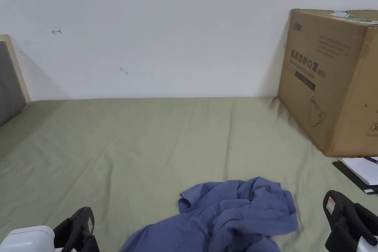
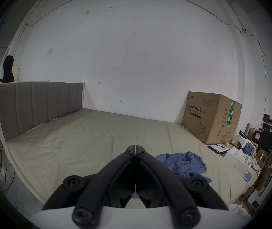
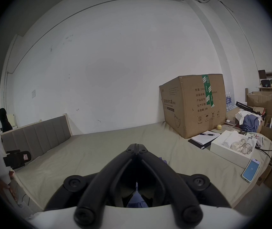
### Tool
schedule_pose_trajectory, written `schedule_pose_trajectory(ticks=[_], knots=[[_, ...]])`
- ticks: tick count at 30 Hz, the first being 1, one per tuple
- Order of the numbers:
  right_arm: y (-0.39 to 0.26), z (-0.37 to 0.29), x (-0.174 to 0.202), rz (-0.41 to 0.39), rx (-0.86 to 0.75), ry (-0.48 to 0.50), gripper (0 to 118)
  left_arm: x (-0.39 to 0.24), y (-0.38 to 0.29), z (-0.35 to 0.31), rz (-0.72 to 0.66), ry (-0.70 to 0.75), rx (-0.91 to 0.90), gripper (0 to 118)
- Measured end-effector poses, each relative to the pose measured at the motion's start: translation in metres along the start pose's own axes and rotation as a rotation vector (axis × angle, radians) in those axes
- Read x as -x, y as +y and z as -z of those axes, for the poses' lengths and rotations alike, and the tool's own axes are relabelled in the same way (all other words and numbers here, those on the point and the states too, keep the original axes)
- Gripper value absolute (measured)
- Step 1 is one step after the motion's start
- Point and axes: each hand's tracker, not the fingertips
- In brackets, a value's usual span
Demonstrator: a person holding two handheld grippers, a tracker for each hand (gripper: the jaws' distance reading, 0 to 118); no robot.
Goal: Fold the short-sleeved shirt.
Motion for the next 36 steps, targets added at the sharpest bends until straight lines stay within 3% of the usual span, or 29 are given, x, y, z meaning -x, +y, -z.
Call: schedule_pose_trajectory(ticks=[6, 9, 10, 12, 15, 17, 19, 20, 21, 23, 24, 28, 29, 30, 32, 33, 34, 36], knots=[[0.001, 0.002, -0.004, 0.014, 0.018, -0.009, 0, -0.005, -0.001, 0.001, 0.033, 0.014, -0.008, 0], [0.001, 0.005, -0.004, 0.002, 0.035, -0.004, 0, -0.011, 0.03, 0.029, 0.026, -0.012, -0.024, 0], [0.002, 0.006, -0.004, 0.0, 0.042, -0.004, 0, -0.011, 0.043, 0.048, 0.023, -0.061, 0.035, 0], [0.004, 0.008, -0.003, 0.009, 0.054, 0.008, 0, -0.006, 0.055, 0.104, -0.007, -0.166, 0.337, 0], [0.002, 0.009, -0.003, 0.037, 0.061, 0.058, 0, 0.007, 0.025, 0.184, -0.119, -0.089, 0.896, 0], [-0.002, 0.009, -0.001, 0.025, 0.083, 0.063, 0, 0.016, -0.017, 0.211, -0.185, -0.057, 1.071, 0], [-0.006, 0.011, -0.001, 0.021, 0.111, 0.074, 0, 0.027, -0.051, 0.225, -0.18, -0.028, 1.108, 0], [-0.008, 0.013, -0.001, 0.032, 0.139, 0.083, 0, 0.029, -0.064, 0.228, -0.12, 0.024, 1.125, 6], [-0.01, 0.015, -0.002, 0.056, 0.167, 0.107, 0, 0.03, -0.074, 0.226, -0.072, 0.079, 1.091, 30], [-0.013, 0.021, -0.004, 0.079, 0.203, 0.136, 0, 0.036, -0.091, 0.227, -0.056, 0.141, 1.049, 113], [-0.014, 0.024, -0.004, 0.074, 0.211, 0.133, 0, 0.042, -0.092, 0.224, -0.079, 0.138, 0.981, 116], [-0.03, 0.038, 0.0, 0.038, 0.252, 0.133, 0, 0.052, -0.121, 0.23, -0.313, -0.013, 1.019, 113], [-0.033, 0.042, 0.001, 0.034, 0.263, 0.133, 0, 0.045, -0.119, 0.23, -0.235, 0.007, 0.979, 107], [-0.036, 0.048, 0.001, 0.032, 0.276, 0.133, 0, 0.039, -0.117, 0.226, -0.125, 0.046, 0.92, 89], [-0.041, 0.061, 0.002, 0.035, 0.292, 0.133, 0, 0.034, -0.117, 0.214, 0.077, 0.156, 0.836, 28], [-0.041, 0.071, 0.001, 0.041, 0.3, 0.137, 0, 0.028, -0.112, 0.202, 0.018, 0.063, 0.784, 9], [-0.04, 0.083, -0.001, 0.043, 0.307, 0.141, 0, 0.029, -0.109, 0.196, -0.035, 0.001, 0.751, 2], [-0.036, 0.116, -0.006, 0.039, 0.32, 0.149, 0, 0.022, -0.105, 0.181, 0.003, 0.017, 0.633, 2]])
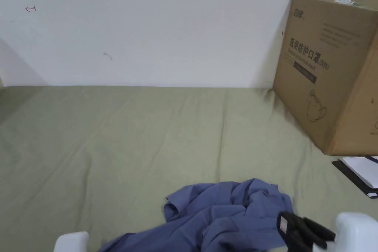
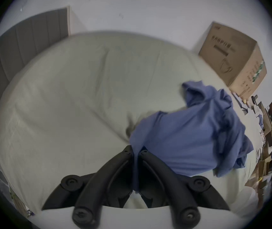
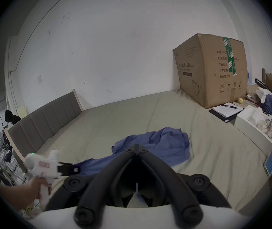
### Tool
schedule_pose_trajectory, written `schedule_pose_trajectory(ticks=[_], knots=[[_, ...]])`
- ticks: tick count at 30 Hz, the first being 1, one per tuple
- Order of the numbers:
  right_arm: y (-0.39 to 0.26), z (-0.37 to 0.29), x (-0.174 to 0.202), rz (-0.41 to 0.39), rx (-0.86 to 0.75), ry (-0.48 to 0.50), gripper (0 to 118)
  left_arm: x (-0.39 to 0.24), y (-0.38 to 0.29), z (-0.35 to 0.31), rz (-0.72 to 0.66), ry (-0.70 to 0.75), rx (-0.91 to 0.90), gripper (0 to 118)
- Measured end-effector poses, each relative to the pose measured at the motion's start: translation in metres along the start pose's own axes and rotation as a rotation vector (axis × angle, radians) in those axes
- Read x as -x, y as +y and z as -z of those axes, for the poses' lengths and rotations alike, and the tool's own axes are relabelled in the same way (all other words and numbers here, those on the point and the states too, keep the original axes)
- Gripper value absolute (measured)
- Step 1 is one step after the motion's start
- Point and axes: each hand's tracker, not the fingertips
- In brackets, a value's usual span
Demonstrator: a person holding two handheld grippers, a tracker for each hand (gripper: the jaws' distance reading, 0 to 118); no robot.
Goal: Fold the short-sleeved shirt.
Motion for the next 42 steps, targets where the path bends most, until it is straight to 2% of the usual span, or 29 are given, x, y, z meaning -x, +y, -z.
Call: schedule_pose_trajectory(ticks=[3, 5, 6, 7, 9, 10, 11, 13, 14, 18, 20, 22, 23, 24, 25, 27, 30, 31, 34, 37, 38, 42], knots=[[0.032, 0.073, -0.019, -0.045, 0.121, 0.004, 0, -0.018, -0.003, -0.017, 0.102, 0.025, -0.08, 2], [0.056, 0.134, -0.027, -0.075, 0.291, 0.029, 0, -0.023, -0.008, -0.013, 0.173, 0.005, -0.075, 2], [0.063, 0.171, -0.031, -0.08, 0.419, 0.072, 1, -0.028, -0.01, -0.014, 0.212, -0.001, -0.094, 2], [0.066, 0.203, -0.032, -0.078, 0.522, 0.061, 14, -0.032, -0.012, -0.015, 0.241, -0.001, -0.107, 2], [0.067, 0.252, -0.038, -0.043, 0.583, 0.006, 99, -0.039, -0.015, -0.019, 0.256, 0.002, -0.119, 2], [0.067, 0.272, -0.038, -0.031, 0.643, -0.024, 115, -0.039, -0.015, -0.019, 0.254, -0.003, -0.117, 2], [0.064, 0.295, -0.039, -0.01, 0.687, -0.06, 118, -0.038, -0.014, -0.019, 0.249, -0.004, -0.12, 2], [0.058, 0.319, -0.034, -0.017, 0.684, -0.1, 113, -0.032, -0.012, -0.019, 0.224, -0.007, -0.13, 2], [0.053, 0.337, -0.032, -0.058, 0.739, -0.146, 109, -0.029, -0.01, -0.019, 0.205, -0.011, -0.13, 2], [0.025, 0.371, -0.034, -0.185, 0.825, -0.246, 108, -0.027, -0.009, -0.018, 0.187, -0.015, -0.131, 2], [0.01, 0.387, -0.04, -0.207, 0.89, -0.236, 103, -0.029, -0.008, -0.016, 0.193, -0.015, -0.129, 2], [0.012, 0.382, -0.041, -0.205, 0.825, -0.212, 99, -0.027, -0.007, -0.017, 0.189, -0.015, -0.127, 2], [0.015, 0.38, -0.041, -0.204, 0.792, -0.184, 81, -0.026, -0.006, -0.015, 0.184, -0.017, -0.125, 2], [0.02, 0.371, -0.036, -0.223, 0.744, -0.176, 51, -0.025, -0.005, -0.014, 0.175, -0.016, -0.121, 2], [0.025, 0.365, -0.034, -0.247, 0.716, -0.175, 9, -0.023, -0.005, -0.015, 0.168, -0.016, -0.116, 2], [0.033, 0.354, -0.035, -0.219, 0.718, -0.165, 8, -0.022, -0.003, -0.014, 0.159, -0.021, -0.11, 2], [0.057, 0.328, -0.045, -0.084, 0.65, -0.088, 8, -0.02, -0.003, -0.014, 0.149, -0.02, -0.103, 2], [0.067, 0.316, -0.046, -0.066, 0.626, -0.078, 7, -0.018, -0.002, -0.013, 0.143, -0.025, -0.099, 2], [0.1, 0.256, -0.047, -0.07, 0.538, -0.055, 8, -0.005, 0.007, -0.02, 0.062, -0.079, -0.073, 2], [0.137, 0.2, -0.053, -0.058, 0.477, -0.036, 8, 0.014, 0.031, -0.046, -0.082, -0.122, -0.074, 2], [0.149, 0.179, -0.054, -0.048, 0.456, -0.026, 8, 0.017, 0.041, -0.06, -0.082, -0.125, -0.112, 2], [0.194, 0.107, -0.054, -0.002, 0.366, 0.048, 8, 0.01, 0.09, -0.109, 0.085, -0.082, -0.251, 2]])
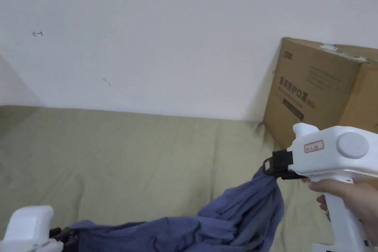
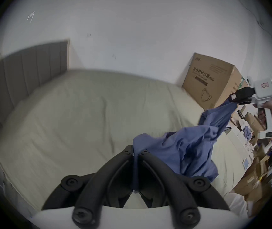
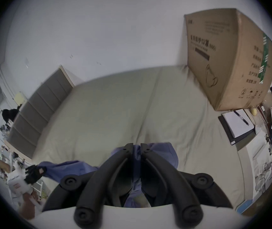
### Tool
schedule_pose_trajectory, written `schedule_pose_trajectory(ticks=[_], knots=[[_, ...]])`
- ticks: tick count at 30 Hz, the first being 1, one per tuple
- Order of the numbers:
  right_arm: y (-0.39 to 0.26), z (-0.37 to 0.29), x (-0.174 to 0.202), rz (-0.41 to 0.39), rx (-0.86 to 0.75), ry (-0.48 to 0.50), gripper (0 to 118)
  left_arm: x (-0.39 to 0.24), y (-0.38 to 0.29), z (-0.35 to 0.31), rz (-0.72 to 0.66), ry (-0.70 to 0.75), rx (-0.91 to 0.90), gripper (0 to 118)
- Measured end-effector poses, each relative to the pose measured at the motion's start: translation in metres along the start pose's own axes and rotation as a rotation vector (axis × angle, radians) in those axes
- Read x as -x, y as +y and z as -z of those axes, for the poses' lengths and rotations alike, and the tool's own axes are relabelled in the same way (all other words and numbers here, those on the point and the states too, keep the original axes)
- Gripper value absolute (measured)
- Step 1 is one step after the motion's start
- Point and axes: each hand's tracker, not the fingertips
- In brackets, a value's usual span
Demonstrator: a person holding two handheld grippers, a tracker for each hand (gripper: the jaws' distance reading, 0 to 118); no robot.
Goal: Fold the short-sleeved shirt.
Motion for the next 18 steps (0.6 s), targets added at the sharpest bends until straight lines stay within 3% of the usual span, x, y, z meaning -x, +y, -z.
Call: schedule_pose_trajectory(ticks=[8, 18], knots=[[0.043, -0.111, 0.017, -0.002, -0.192, 0.019, 8, 0.012, 0.13, -0.04, -0.015, 0.004, -0.141, 2], [0.119, -0.158, 0.032, 0.0, -0.349, -0.075, 8, 0.007, 0.252, -0.053, -0.034, 0.097, -0.256, 2]])
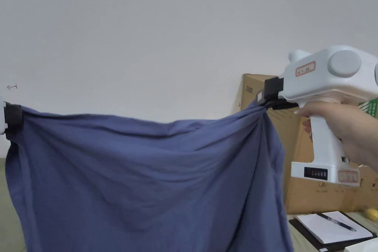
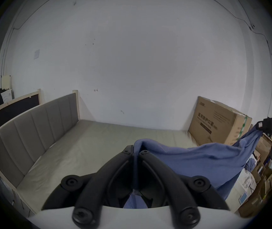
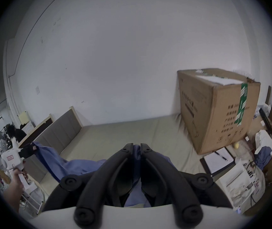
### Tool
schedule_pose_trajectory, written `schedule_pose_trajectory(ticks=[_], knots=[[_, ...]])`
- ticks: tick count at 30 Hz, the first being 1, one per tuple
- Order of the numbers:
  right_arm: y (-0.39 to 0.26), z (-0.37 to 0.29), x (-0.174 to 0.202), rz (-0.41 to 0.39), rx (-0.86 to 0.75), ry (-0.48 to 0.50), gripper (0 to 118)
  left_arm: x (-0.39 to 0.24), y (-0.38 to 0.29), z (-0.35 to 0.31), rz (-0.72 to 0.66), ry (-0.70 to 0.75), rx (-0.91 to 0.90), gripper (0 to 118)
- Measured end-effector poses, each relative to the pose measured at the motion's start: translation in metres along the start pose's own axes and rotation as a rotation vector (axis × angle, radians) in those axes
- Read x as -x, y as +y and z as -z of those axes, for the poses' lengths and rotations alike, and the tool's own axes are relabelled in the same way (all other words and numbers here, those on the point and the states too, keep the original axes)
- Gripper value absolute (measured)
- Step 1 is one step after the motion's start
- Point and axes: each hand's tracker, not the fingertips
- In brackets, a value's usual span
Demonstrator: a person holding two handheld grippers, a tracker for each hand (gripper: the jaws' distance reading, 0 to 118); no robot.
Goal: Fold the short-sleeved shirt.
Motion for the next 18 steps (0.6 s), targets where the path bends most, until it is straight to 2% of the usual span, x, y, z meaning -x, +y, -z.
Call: schedule_pose_trajectory(ticks=[5, 10, 13, 18], knots=[[0.029, 0.03, 0.001, 0.051, -0.074, -0.026, 7, -0.003, 0.033, 0.033, -0.008, 0.03, -0.035, 2], [0.043, 0.074, 0.007, 0.048, -0.123, -0.089, 8, 0.0, 0.052, 0.092, -0.025, 0.053, -0.07, 2], [0.051, 0.113, 0.001, 0.039, -0.149, -0.097, 8, -0.003, 0.051, 0.101, -0.062, 0.088, -0.11, 2], [0.027, 0.15, 0.007, 0.041, -0.147, -0.099, 7, -0.002, 0.032, 0.117, -0.058, 0.151, -0.187, 2]])
